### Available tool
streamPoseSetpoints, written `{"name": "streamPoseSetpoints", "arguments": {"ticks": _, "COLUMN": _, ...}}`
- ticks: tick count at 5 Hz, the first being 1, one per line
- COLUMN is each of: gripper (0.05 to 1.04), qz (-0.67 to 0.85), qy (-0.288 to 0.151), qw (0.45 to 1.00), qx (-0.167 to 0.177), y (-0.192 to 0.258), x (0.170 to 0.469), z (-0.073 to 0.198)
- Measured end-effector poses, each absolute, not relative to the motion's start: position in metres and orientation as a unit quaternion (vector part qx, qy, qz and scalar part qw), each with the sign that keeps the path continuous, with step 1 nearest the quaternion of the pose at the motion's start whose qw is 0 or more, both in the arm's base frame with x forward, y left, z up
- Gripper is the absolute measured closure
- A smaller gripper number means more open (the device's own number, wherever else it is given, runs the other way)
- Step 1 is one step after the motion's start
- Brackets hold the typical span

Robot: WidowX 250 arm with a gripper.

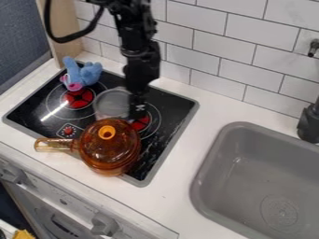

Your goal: Move the can to the bottom of the stove beside the brown pot.

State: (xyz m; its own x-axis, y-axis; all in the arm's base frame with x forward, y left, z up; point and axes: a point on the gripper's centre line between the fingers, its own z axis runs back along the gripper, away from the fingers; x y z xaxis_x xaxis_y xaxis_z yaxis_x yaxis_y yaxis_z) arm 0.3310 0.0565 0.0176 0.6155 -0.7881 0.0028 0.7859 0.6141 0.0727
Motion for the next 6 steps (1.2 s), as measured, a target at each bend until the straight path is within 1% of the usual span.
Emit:
{"name": "streamPoseSetpoints", "arguments": {"ticks": 1, "gripper": 0.083, "qz": -0.402, "qy": -0.008, "qw": 0.915, "qx": 0.035, "y": 0.086, "x": 0.322, "z": 0.024}}
{"name": "streamPoseSetpoints", "arguments": {"ticks": 2, "gripper": 0.083, "qz": -0.389, "qy": -0.006, "qw": 0.921, "qx": 0.032, "y": 0.098, "x": 0.317, "z": 0.023}}
{"name": "streamPoseSetpoints", "arguments": {"ticks": 3, "gripper": 0.083, "qz": -0.385, "qy": -0.004, "qw": 0.922, "qx": 0.028, "y": 0.1, "x": 0.315, "z": 0.023}}
{"name": "streamPoseSetpoints", "arguments": {"ticks": 4, "gripper": 0.083, "qz": -0.389, "qy": -0.004, "qw": 0.921, "qx": 0.032, "y": 0.097, "x": 0.317, "z": 0.028}}
{"name": "streamPoseSetpoints", "arguments": {"ticks": 5, "gripper": 0.083, "qz": -0.393, "qy": -0.035, "qw": 0.917, "qx": 0.066, "y": 0.089, "x": 0.328, "z": 0.065}}
{"name": "streamPoseSetpoints", "arguments": {"ticks": 6, "gripper": 0.083, "qz": -0.391, "qy": -0.068, "qw": 0.915, "qx": 0.076, "y": 0.085, "x": 0.331, "z": 0.092}}
